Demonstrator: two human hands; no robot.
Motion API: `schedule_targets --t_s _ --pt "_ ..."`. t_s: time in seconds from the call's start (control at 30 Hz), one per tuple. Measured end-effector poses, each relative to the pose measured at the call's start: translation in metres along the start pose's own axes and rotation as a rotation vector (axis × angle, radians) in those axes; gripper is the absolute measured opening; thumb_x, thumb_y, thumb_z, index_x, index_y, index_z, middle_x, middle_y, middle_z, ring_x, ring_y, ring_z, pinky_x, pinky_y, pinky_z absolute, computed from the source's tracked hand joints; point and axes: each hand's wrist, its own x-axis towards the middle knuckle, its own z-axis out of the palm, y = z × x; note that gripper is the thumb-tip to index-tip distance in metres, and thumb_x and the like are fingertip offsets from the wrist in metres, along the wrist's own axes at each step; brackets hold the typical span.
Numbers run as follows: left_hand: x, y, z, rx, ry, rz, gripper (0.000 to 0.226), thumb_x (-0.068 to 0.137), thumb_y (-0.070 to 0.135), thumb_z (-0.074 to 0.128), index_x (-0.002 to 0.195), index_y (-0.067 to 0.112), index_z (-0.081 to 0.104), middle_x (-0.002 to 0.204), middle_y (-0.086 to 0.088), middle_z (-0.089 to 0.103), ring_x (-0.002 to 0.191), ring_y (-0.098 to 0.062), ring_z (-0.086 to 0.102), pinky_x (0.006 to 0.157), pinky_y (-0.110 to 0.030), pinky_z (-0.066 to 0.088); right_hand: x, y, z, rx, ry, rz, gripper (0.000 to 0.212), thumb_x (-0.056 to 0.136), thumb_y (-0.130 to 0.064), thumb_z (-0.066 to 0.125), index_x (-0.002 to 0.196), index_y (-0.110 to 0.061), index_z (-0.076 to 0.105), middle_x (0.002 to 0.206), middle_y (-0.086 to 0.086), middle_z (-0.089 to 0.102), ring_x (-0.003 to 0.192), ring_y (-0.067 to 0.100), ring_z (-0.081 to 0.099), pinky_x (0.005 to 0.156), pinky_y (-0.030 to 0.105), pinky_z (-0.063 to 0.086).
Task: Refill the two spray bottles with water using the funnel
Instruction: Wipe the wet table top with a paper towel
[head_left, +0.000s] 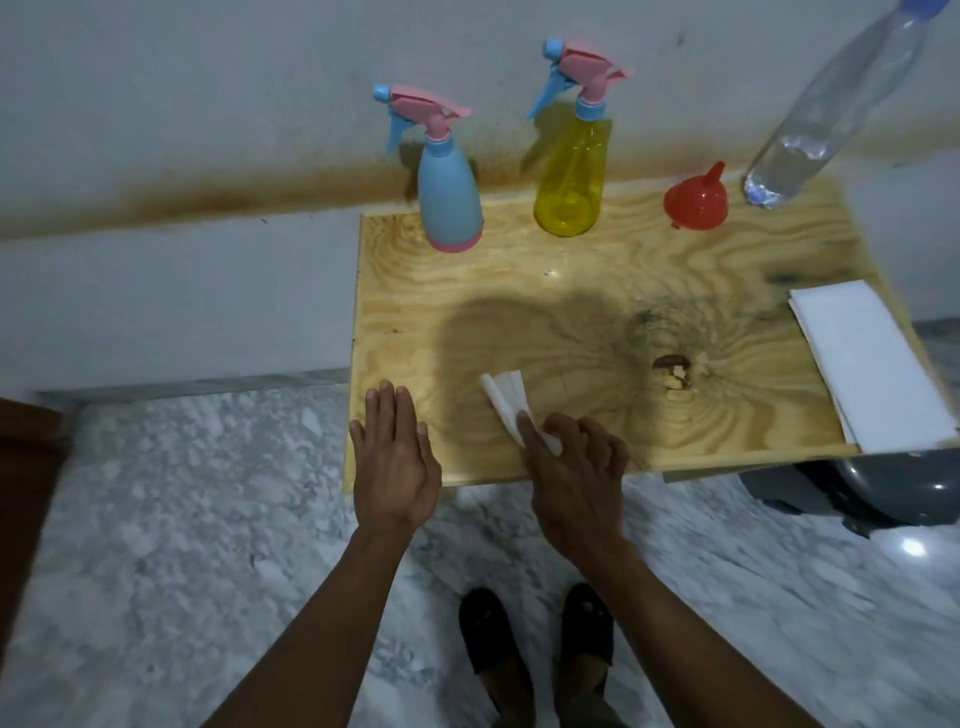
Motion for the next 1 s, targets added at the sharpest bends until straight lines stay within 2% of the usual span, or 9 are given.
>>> schedule_targets --t_s 0.2,0.3,0.4,0.5,0.6,0.73,0.87,0.93,1.0 --pt "-0.015 0.016 -0.009 -0.033 -0.116 0.008 0.053 0.108 0.029 0.024 0.155 0.006 0.027 0.166 -0.016 0.014 0.155 -0.033 0.002 0.123 -0.056 0.005 -0.010 0.024 -0.014 0.054 0.038 0.115 0.032 0.082 -0.008 0.068 0.112 -0.021 0.072 0.091 0.002 0.066 0.087 0.028 0.054 0.072 0.037 0.038" --pt "-0.025 0.023 -0.013 -0.025 -0.195 0.037 0.048 0.107 0.031 0.027 0.146 0.005 0.040 0.157 -0.021 0.030 0.150 -0.042 0.016 0.118 -0.062 0.020 -0.016 0.033 -0.030 0.201 -0.033 0.277 0.023 0.085 -0.004 0.070 0.106 -0.011 0.073 0.090 0.009 0.064 0.085 0.034 0.060 0.060 0.038 0.047" --pt "-0.034 0.039 -0.021 -0.042 -0.257 0.069 0.045 0.105 0.029 0.029 0.130 0.001 0.053 0.131 -0.026 0.050 0.128 -0.048 0.042 0.105 -0.057 0.039 -0.023 0.045 -0.054 0.380 -0.047 0.439 0.019 0.096 -0.011 0.059 0.110 -0.007 0.071 0.099 0.012 0.063 0.093 0.032 0.059 0.064 0.037 0.046" --pt "-0.043 0.064 -0.029 -0.053 -0.267 0.114 0.052 0.103 0.033 0.027 0.123 -0.001 0.059 0.119 -0.022 0.059 0.115 -0.041 0.052 0.099 -0.050 0.046 -0.031 0.059 -0.083 0.444 0.042 0.469 0.017 0.097 -0.011 0.059 0.107 -0.005 0.071 0.096 0.014 0.065 0.087 0.032 0.061 0.068 0.029 0.035" --pt "-0.058 0.104 -0.041 -0.096 -0.266 0.151 0.067 0.098 0.044 0.019 0.127 -0.002 0.059 0.129 -0.024 0.059 0.125 -0.038 0.047 0.104 -0.044 0.041 -0.042 0.076 -0.118 0.505 0.160 0.550 0.016 0.096 -0.011 0.061 0.106 -0.004 0.072 0.093 0.014 0.069 0.083 0.030 0.064 0.069 0.026 0.036" --pt "-0.080 0.168 -0.050 -0.116 -0.312 0.178 0.046 0.107 0.034 0.038 0.136 0.002 0.055 0.143 -0.020 0.052 0.138 -0.036 0.041 0.109 -0.040 0.037 -0.068 0.113 -0.166 0.602 0.285 0.681 0.018 0.098 -0.015 0.059 0.110 -0.007 0.070 0.089 0.010 0.070 0.078 0.022 0.063 0.064 0.026 0.038" --pt "-0.106 0.239 -0.038 -0.156 -0.356 0.254 0.048 0.106 0.037 0.035 0.135 0.005 0.055 0.146 -0.019 0.050 0.142 -0.036 0.037 0.112 -0.043 0.034 -0.113 0.170 -0.202 0.623 0.393 0.794 0.027 0.098 -0.013 0.058 0.122 -0.007 0.068 0.105 0.011 0.070 0.093 0.024 0.064 0.077 0.034 0.049" --pt "-0.123 0.276 -0.024 -0.150 -0.393 0.272 0.056 0.105 0.044 0.029 0.139 0.007 0.053 0.151 -0.018 0.044 0.146 -0.034 0.031 0.116 -0.042 0.031 -0.142 0.203 -0.220 0.611 0.435 0.837 0.024 0.096 -0.008 0.059 0.118 -0.006 0.070 0.107 0.012 0.070 0.096 0.026 0.065 0.082 0.038 0.052" --pt "-0.139 0.314 -0.005 -0.135 -0.404 0.317 0.073 0.100 0.060 0.019 0.135 0.009 0.057 0.145 -0.019 0.050 0.140 -0.038 0.038 0.112 -0.045 0.037 -0.173 0.237 -0.236 0.576 0.472 0.877 0.019 0.095 -0.006 0.061 0.110 -0.006 0.071 0.099 0.011 0.069 0.091 0.028 0.066 0.077 0.035 0.051"
